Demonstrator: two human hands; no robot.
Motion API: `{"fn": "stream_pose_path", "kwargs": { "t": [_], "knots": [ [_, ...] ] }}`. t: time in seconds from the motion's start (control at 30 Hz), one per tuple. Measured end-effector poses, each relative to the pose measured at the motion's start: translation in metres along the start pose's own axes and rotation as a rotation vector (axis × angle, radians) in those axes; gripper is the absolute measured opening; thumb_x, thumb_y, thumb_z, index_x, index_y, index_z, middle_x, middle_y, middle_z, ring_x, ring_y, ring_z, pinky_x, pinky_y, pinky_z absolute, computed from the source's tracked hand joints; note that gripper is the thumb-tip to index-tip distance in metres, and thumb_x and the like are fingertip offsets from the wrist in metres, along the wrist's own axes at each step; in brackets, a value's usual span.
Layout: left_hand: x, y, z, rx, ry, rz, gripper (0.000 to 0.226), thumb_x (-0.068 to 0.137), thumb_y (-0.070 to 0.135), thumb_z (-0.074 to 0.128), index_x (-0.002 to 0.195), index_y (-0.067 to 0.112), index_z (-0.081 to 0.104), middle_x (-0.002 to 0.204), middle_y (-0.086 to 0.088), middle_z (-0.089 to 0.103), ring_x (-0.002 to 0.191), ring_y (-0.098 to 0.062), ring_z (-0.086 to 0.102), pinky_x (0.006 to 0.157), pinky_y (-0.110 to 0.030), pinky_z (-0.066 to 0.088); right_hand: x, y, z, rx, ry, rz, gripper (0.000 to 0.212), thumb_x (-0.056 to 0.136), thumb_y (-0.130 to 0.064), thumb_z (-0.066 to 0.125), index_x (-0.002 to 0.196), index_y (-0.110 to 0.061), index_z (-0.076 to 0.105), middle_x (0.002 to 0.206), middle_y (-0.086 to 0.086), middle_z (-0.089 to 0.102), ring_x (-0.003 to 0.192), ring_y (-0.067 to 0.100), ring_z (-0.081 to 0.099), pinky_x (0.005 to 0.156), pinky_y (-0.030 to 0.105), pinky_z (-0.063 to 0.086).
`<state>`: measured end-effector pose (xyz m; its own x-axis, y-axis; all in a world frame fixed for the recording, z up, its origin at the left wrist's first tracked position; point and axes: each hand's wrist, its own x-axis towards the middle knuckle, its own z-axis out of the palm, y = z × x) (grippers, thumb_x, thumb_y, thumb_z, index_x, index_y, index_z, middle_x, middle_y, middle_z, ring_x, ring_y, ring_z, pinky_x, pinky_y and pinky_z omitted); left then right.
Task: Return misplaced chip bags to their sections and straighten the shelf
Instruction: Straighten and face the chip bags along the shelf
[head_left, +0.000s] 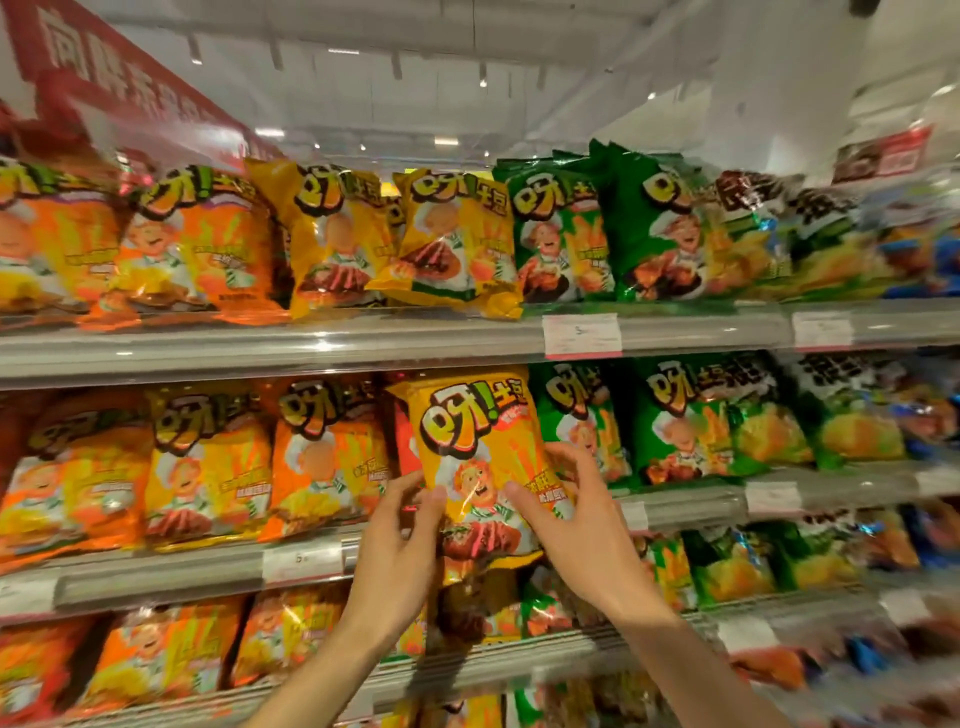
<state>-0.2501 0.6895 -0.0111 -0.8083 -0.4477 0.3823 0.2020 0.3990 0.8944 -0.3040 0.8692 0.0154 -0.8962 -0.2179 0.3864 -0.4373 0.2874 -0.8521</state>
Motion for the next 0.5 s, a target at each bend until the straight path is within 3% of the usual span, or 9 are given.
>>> {"fn": "stream_pose_path", "kwargs": {
  "t": [0.07, 0.13, 0.2, 0.27, 0.33, 0.4, 0.5],
  "knots": [
    [0.005, 0.005, 0.007, 0.025, -0.055, 0.004, 0.04, 0.098, 0.048, 0.05, 0.133, 0.03, 0.051, 0.128, 0.01, 0.057, 0.112, -0.005, 0.057, 0.095, -0.028, 0.049, 0.002, 0.002, -0.01, 0.03, 0.033, 0.025, 0.055, 0.081, -0.055, 0.071, 0.127, -0.044, 0.043, 0.123, -0.024, 0.055, 0.107, -0.008, 0.055, 0.084, 0.018, 0.045],
    [0.011, 0.006, 0.012, 0.058, -0.095, 0.019, 0.043, 0.098, 0.051, 0.049, 0.137, 0.032, 0.051, 0.133, 0.01, 0.053, 0.121, -0.011, 0.054, 0.105, -0.038, 0.045, 0.005, 0.006, -0.017, 0.052, 0.077, 0.047, 0.059, 0.08, -0.052, 0.074, 0.13, -0.042, 0.045, 0.126, -0.021, 0.055, 0.113, 0.0, 0.055, 0.088, 0.023, 0.047],
    [0.016, 0.005, 0.014, 0.086, -0.103, 0.052, 0.041, 0.1, 0.048, 0.047, 0.138, 0.034, 0.051, 0.132, 0.014, 0.049, 0.124, -0.007, 0.048, 0.108, -0.03, 0.038, 0.008, 0.01, -0.021, 0.071, 0.109, 0.055, 0.06, 0.078, -0.05, 0.076, 0.129, -0.04, 0.047, 0.125, -0.021, 0.055, 0.115, 0.005, 0.055, 0.092, 0.028, 0.049],
    [0.021, 0.002, 0.016, 0.129, -0.095, 0.088, 0.042, 0.1, 0.047, 0.046, 0.141, 0.036, 0.05, 0.127, 0.015, 0.045, 0.123, -0.004, 0.046, 0.107, -0.025, 0.033, 0.01, 0.011, -0.024, 0.12, 0.123, 0.062, 0.054, 0.08, -0.041, 0.079, 0.125, -0.037, 0.048, 0.115, -0.026, 0.054, 0.111, 0.002, 0.055, 0.08, 0.016, 0.047],
    [0.026, -0.003, 0.016, 0.17, -0.047, 0.117, 0.043, 0.099, 0.048, 0.047, 0.14, 0.035, 0.051, 0.128, 0.011, 0.041, 0.128, -0.009, 0.042, 0.112, -0.03, 0.032, 0.01, 0.013, -0.026, 0.143, 0.137, 0.069, 0.054, 0.081, -0.036, 0.079, 0.125, -0.036, 0.048, 0.111, -0.03, 0.051, 0.108, 0.002, 0.054, 0.072, 0.013, 0.046],
    [0.03, -0.007, 0.017, 0.235, 0.038, 0.159, 0.044, 0.099, 0.044, 0.052, 0.14, 0.03, 0.049, 0.136, 0.006, 0.037, 0.134, -0.014, 0.035, 0.114, -0.031, 0.028, 0.011, 0.017, -0.027, 0.138, 0.149, 0.076, 0.056, 0.08, -0.038, 0.08, 0.126, -0.038, 0.048, 0.113, -0.029, 0.051, 0.11, 0.004, 0.055, 0.078, 0.02, 0.052],
    [0.04, -0.011, 0.019, 0.339, 0.081, 0.131, 0.063, 0.097, 0.039, 0.057, 0.152, 0.022, 0.031, 0.155, -0.003, 0.023, 0.146, -0.021, 0.02, 0.117, -0.034, 0.02, 0.011, 0.022, -0.027, 0.133, 0.14, 0.082, 0.055, 0.08, -0.038, 0.08, 0.124, -0.039, 0.049, 0.11, -0.029, 0.053, 0.107, -0.002, 0.056, 0.071, 0.016, 0.052]
  ]
}}
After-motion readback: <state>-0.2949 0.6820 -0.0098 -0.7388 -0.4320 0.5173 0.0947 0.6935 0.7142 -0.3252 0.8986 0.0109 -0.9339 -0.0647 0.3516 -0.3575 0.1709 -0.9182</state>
